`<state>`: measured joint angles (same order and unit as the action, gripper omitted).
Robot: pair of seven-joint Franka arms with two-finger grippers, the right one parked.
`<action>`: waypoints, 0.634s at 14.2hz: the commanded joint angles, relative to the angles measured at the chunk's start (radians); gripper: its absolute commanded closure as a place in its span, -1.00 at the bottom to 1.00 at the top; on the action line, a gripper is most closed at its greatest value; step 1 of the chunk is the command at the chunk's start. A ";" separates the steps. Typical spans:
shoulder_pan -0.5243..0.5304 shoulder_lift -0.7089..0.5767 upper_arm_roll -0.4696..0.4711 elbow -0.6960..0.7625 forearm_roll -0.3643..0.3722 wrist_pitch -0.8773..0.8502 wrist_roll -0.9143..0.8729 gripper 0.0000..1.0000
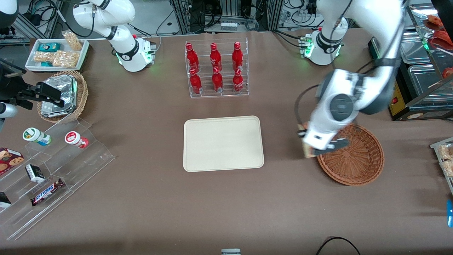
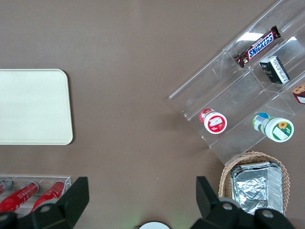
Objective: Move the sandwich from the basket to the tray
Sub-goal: 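Lift the sandwich and carry it with the left gripper over the tray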
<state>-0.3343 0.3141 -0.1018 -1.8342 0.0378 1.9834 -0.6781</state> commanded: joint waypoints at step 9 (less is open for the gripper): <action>-0.393 0.463 0.014 0.536 -0.105 0.050 -0.291 0.85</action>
<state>-0.6900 0.7211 -0.1040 -1.3789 -0.0543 2.0096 -0.9376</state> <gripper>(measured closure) 0.855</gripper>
